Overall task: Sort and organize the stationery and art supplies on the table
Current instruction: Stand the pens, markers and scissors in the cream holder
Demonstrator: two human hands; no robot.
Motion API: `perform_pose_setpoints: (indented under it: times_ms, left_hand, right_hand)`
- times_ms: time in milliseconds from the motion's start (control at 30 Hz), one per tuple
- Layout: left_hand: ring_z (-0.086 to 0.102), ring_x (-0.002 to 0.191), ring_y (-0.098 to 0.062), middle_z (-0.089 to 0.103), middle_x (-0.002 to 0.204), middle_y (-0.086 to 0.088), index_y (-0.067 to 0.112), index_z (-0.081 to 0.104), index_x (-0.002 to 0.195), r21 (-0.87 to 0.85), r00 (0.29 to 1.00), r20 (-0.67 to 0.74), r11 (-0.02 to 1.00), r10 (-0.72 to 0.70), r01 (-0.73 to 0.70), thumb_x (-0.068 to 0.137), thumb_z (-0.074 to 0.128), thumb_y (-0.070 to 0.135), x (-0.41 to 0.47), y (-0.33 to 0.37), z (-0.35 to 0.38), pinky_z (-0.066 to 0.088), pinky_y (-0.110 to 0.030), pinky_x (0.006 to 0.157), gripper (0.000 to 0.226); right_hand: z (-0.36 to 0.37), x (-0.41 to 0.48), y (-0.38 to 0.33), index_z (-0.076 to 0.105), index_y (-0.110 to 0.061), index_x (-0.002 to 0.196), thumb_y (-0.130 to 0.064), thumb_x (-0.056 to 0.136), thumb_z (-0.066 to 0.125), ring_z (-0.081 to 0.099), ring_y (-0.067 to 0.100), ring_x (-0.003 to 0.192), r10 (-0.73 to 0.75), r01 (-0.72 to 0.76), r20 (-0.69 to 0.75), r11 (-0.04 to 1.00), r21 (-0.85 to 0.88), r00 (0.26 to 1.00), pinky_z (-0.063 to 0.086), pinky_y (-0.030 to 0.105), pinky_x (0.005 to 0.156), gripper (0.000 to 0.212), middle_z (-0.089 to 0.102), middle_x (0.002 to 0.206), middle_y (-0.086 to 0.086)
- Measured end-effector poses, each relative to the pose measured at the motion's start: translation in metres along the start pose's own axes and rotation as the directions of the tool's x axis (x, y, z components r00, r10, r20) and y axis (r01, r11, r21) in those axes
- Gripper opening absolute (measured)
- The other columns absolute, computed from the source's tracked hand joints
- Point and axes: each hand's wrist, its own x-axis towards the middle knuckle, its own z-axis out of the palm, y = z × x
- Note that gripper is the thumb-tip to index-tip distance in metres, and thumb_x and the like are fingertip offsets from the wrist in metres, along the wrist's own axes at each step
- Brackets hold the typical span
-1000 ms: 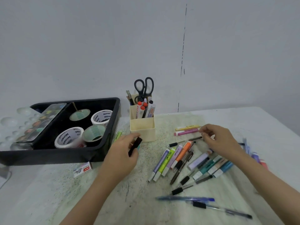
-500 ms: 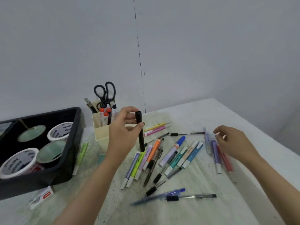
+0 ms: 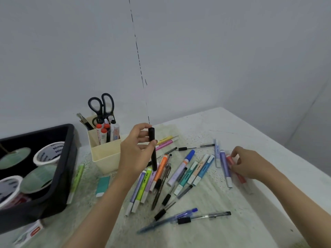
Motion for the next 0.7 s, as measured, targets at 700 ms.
perform_pose_setpoints:
  times_ms: [700]
  left_hand:
    - [0.065, 0.084, -0.007, 0.068, 0.092, 0.003, 0.034, 0.056, 0.108, -0.052, 0.994, -0.109, 0.999, 0.01, -0.016, 0.08, 0.066, -0.008, -0.009, -0.001, -0.058, 0.051, -0.015, 0.073, 0.052]
  right_hand:
    - [0.015, 0.03, -0.12, 0.057, -0.018, 0.101, -0.021, 0.093, 0.051, 0.048, 0.014, 0.076, -0.796, 0.772, -0.054, 0.599, -0.21, 0.603, 0.033, 0.019, 0.059, 0.01, 0.054, 0.086, -0.005]
